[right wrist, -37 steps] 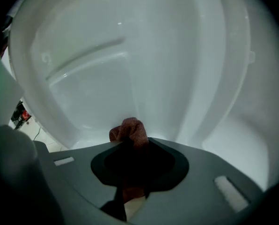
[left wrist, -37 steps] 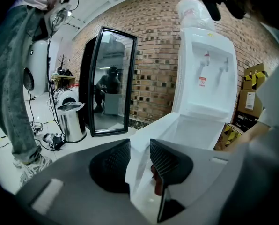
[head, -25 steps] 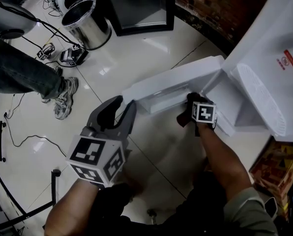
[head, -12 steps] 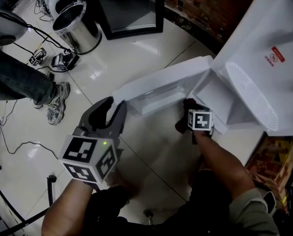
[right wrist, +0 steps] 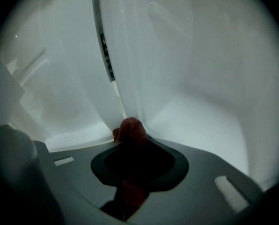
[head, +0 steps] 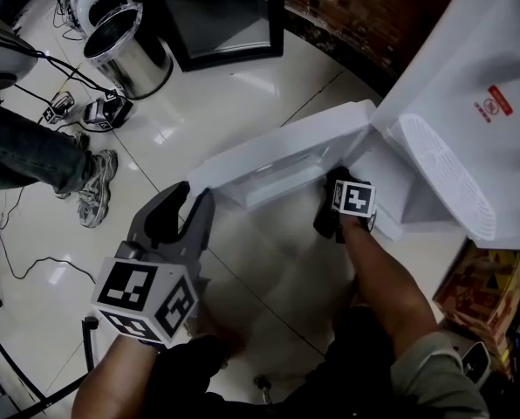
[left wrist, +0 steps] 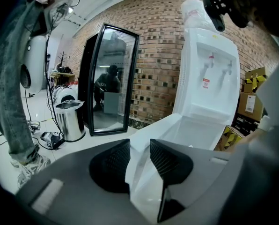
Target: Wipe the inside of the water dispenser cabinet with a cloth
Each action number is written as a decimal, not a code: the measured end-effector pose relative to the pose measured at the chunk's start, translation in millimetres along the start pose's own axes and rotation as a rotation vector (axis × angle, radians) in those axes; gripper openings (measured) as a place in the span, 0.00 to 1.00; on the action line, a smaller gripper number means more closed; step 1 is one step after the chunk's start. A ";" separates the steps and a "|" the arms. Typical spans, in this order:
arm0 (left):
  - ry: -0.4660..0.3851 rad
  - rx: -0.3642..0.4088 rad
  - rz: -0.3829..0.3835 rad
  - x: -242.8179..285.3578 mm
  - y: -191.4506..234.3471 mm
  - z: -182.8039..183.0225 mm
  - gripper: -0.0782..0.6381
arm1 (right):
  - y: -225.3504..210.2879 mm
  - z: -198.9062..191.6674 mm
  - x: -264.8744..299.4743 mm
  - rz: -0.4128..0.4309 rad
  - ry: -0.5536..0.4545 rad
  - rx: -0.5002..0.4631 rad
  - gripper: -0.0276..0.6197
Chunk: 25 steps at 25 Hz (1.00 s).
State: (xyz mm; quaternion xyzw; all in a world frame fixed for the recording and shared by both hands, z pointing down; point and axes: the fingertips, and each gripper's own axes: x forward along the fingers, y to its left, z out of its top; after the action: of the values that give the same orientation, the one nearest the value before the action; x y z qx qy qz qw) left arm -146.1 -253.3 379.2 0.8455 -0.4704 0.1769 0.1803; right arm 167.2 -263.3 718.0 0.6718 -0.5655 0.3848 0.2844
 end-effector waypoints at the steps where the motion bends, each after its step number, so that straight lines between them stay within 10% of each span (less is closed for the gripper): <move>1: 0.001 -0.001 0.000 -0.1 0.1 -0.2 0.30 | 0.3 1.5 0.8 0.000 -0.003 0.005 0.19; 25: 0.043 0.089 -0.015 -2.7 1.5 -5.3 0.20 | 9.1 119.6 -161.1 0.043 -0.427 0.110 0.19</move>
State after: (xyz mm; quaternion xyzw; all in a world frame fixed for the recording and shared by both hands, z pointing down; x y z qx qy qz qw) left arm -149.4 -249.6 382.7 0.8521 -0.4519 0.2145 0.1542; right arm 171.3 -275.7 517.5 0.7403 -0.6052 0.2700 0.1131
